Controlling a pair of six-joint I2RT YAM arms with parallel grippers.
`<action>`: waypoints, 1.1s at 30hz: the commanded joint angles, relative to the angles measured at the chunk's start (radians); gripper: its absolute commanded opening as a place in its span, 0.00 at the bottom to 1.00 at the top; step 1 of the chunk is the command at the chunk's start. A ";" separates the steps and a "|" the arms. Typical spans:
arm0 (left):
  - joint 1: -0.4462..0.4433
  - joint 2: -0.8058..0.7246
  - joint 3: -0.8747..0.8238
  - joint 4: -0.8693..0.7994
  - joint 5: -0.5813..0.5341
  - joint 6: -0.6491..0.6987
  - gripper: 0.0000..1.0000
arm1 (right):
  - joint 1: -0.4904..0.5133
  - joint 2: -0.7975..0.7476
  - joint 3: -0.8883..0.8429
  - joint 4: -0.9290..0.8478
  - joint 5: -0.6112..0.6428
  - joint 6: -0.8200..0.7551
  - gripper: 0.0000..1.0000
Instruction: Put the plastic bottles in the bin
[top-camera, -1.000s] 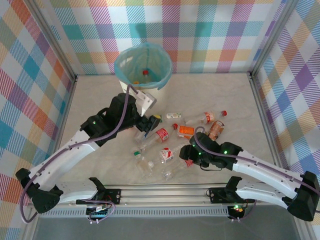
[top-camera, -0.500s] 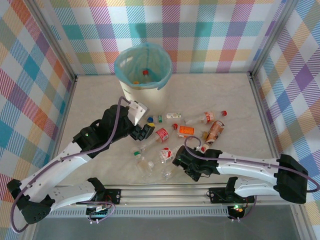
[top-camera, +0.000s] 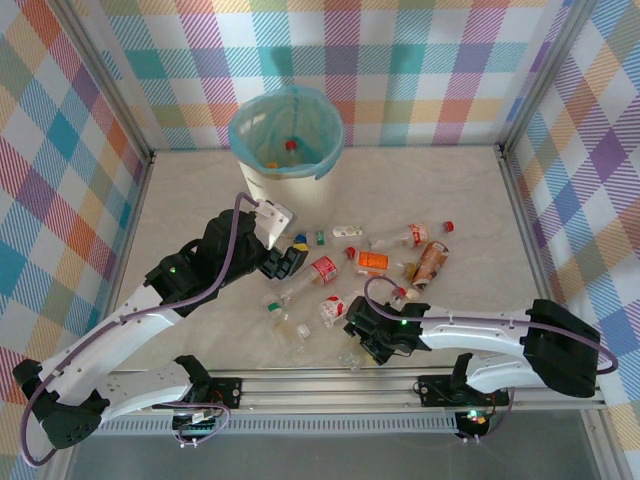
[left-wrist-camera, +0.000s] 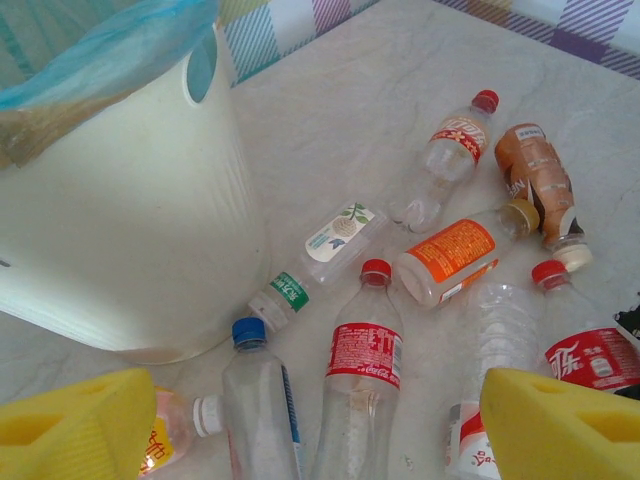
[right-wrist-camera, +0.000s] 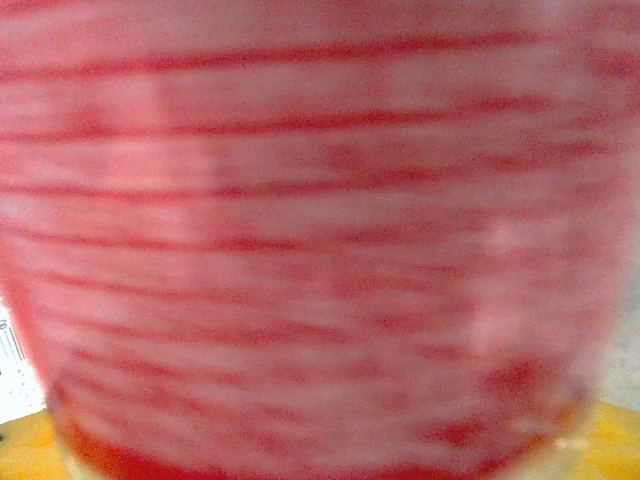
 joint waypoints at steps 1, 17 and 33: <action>-0.013 -0.024 -0.004 0.008 -0.010 -0.015 0.84 | 0.007 -0.024 -0.017 0.022 0.003 0.020 0.62; -0.012 0.095 0.242 -0.068 0.044 -0.247 0.88 | 0.090 -0.258 0.289 -0.320 0.270 -0.532 0.57; 0.055 0.263 0.448 -0.023 0.451 -0.504 0.79 | 0.091 -0.236 0.441 0.032 0.193 -1.611 0.54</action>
